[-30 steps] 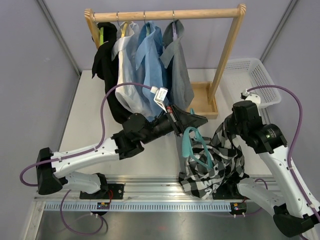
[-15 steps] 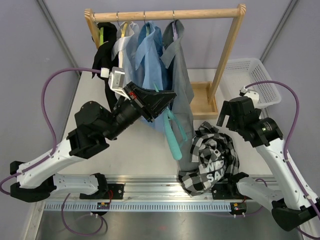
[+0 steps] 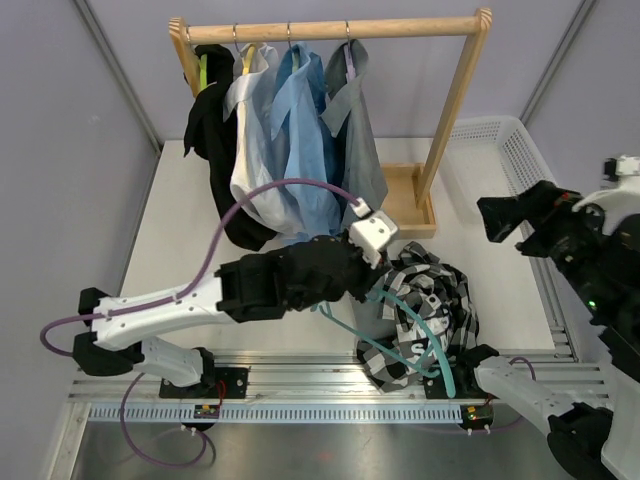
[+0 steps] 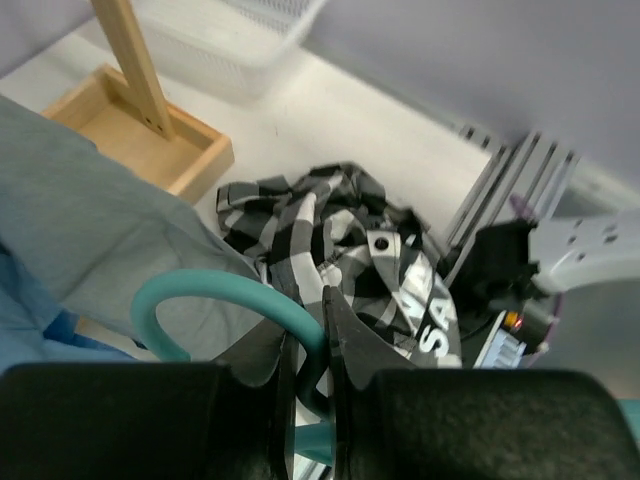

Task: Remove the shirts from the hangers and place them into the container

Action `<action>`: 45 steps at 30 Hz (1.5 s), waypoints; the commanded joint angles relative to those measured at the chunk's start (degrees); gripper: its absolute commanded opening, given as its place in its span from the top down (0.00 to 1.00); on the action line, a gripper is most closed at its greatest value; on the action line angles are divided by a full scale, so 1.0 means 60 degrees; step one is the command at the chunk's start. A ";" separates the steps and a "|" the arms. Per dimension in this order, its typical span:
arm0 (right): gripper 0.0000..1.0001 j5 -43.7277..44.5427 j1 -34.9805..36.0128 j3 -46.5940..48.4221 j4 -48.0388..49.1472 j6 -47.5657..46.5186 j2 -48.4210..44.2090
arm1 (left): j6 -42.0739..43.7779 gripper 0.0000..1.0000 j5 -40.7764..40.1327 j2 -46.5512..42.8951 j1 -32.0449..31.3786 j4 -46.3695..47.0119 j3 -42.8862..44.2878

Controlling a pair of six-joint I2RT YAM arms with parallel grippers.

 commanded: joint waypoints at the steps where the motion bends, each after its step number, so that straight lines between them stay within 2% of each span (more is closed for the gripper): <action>1: 0.01 -0.1472 -0.0014 0.1642 -0.0877 -0.0483 0.0510 | 0.0998 1.00 -0.0191 0.0678 -0.0355 -0.0091 0.0973; 3: 0.00 -0.2103 -0.0029 0.2244 -0.1143 -0.0484 0.0700 | 0.1129 1.00 -0.0148 0.1174 -0.0400 -0.0237 0.1354; 5: 0.01 -0.3567 -0.0029 0.2595 -0.1596 -0.0513 0.0847 | 0.1232 1.00 -0.0249 0.1484 -0.0459 -0.0515 0.1574; 7: 0.01 -0.4954 -0.0029 0.2671 -0.2137 -0.0484 0.1155 | 0.1393 1.00 -0.0455 0.1850 -0.0474 -0.0765 0.1838; 8: 0.01 -0.5195 -0.0029 0.2482 -0.2300 -0.0469 0.1228 | 0.1451 1.00 -0.0499 0.1924 -0.0474 -0.0809 0.1882; 11: 0.01 -0.5198 -0.0014 0.1635 -0.2667 -0.0352 0.0938 | 0.1788 1.00 -0.0733 0.2071 -0.0503 -0.0868 0.1956; 17: 0.02 -0.5241 -0.0014 0.0446 -0.3136 -0.0235 0.0234 | 0.3033 1.00 -0.2402 0.2319 -0.0401 -0.0707 0.1985; 28: 0.05 -0.5034 -0.0014 0.0342 -0.3225 -0.0191 -0.0294 | 0.3181 1.00 -0.2096 0.1779 0.0888 -0.0415 0.1605; 37: 0.11 -0.6134 -0.0029 -0.1604 -0.2229 -0.0410 -0.0543 | 0.2888 1.00 -0.0413 0.1778 0.1050 -0.0721 0.2117; 41: 0.16 -0.6603 -0.0029 -0.1899 -0.1892 -0.0513 -0.0514 | 0.2800 1.00 0.0772 0.1880 0.1064 -0.0911 0.2424; 45: 0.20 -0.6984 -0.0014 -0.2075 -0.1657 -0.0528 -0.0485 | 0.2683 1.00 0.1404 0.2100 0.1050 -0.1044 0.2746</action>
